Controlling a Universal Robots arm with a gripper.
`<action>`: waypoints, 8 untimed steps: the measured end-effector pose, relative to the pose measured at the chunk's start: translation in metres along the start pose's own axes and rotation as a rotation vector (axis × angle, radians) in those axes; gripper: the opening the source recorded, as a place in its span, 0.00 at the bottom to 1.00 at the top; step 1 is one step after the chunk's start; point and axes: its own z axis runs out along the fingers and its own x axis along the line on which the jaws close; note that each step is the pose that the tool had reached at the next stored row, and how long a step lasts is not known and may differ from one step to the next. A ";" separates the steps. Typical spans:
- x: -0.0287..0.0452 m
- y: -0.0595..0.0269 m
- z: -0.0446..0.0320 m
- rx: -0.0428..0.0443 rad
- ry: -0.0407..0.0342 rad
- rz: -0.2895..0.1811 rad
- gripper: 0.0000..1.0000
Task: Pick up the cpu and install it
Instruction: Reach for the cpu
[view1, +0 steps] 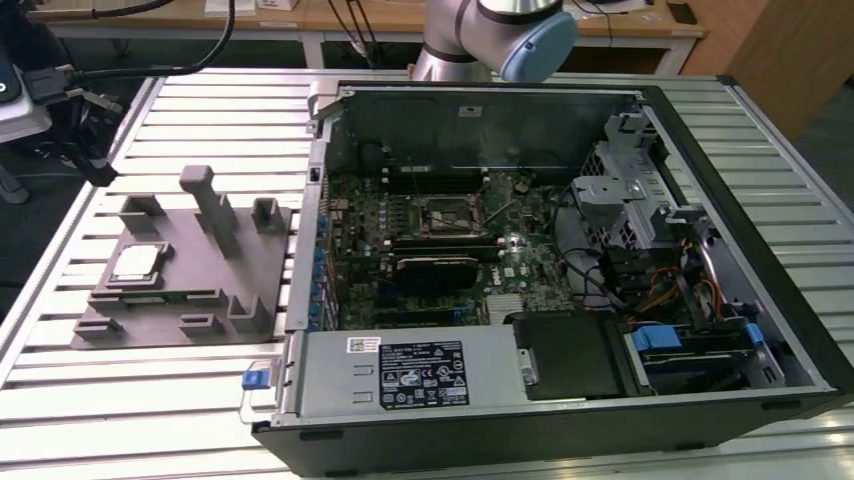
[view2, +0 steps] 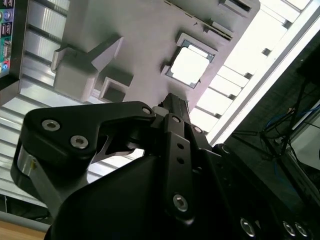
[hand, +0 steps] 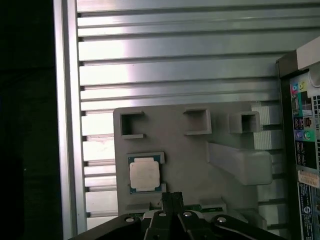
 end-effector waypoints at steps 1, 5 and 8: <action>0.0007 -0.0001 0.0013 0.0000 0.0000 0.000 0.11; 0.0035 -0.0006 0.0067 0.0001 0.0000 0.000 0.11; 0.0054 -0.0009 0.0110 0.0000 0.0000 0.000 0.11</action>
